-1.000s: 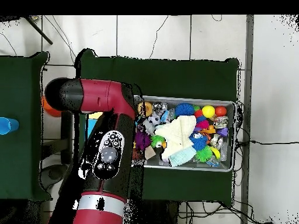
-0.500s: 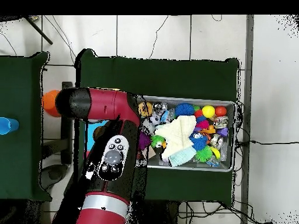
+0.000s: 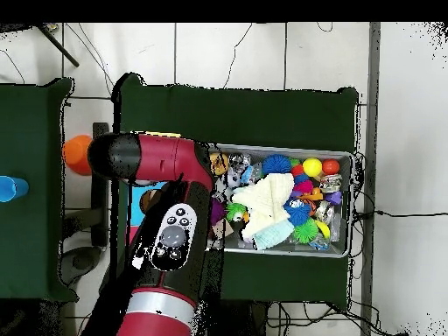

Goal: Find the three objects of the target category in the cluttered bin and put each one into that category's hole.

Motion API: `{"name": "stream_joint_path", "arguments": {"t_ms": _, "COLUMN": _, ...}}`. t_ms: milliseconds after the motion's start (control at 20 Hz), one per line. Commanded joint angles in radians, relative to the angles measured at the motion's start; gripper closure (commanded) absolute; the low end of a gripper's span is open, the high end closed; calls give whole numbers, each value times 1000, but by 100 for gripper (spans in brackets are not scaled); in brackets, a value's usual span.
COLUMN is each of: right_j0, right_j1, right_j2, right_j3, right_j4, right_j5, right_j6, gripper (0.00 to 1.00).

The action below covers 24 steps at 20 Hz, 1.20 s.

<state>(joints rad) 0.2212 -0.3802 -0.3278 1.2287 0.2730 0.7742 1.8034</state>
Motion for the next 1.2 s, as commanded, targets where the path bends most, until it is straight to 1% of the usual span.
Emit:
{"name": "stream_joint_path", "arguments": {"t_ms": 50, "right_j0": -32, "right_j1": 55, "right_j2": 83, "right_j3": 102, "right_j4": -67, "right_j5": 10, "right_j6": 71, "gripper": 100}}
{"name": "stream_joint_path", "arguments": {"t_ms": 450, "right_j0": -45, "right_j1": 35, "right_j2": 99, "right_j3": 105, "right_j4": -56, "right_j5": 34, "right_j6": 53, "gripper": 100}}
{"name": "stream_joint_path", "arguments": {"t_ms": 550, "right_j0": -48, "right_j1": -1, "right_j2": 94, "right_j3": 114, "right_j4": -55, "right_j5": 49, "right_j6": 42, "gripper": 100}}
{"name": "stream_joint_path", "arguments": {"t_ms": 650, "right_j0": -58, "right_j1": -31, "right_j2": 109, "right_j3": 138, "right_j4": -45, "right_j5": 34, "right_j6": 28, "gripper": 100}}
{"name": "stream_joint_path", "arguments": {"t_ms": 700, "right_j0": -63, "right_j1": -79, "right_j2": 114, "right_j3": 164, "right_j4": -37, "right_j5": 55, "right_j6": 11, "gripper": 100}}
{"name": "stream_joint_path", "arguments": {"t_ms": 800, "right_j0": -71, "right_j1": -142, "right_j2": 118, "right_j3": 196, "right_j4": -27, "right_j5": 82, "right_j6": -4, "gripper": 100}}
{"name": "stream_joint_path", "arguments": {"t_ms": 900, "right_j0": -83, "right_j1": -167, "right_j2": 127, "right_j3": 201, "right_j4": -21, "right_j5": 103, "right_j6": -11, "gripper": 100}}
{"name": "stream_joint_path", "arguments": {"t_ms": 1200, "right_j0": -113, "right_j1": -179, "right_j2": 145, "right_j3": 188, "right_j4": -39, "right_j5": 129, "right_j6": -19, "gripper": 100}}
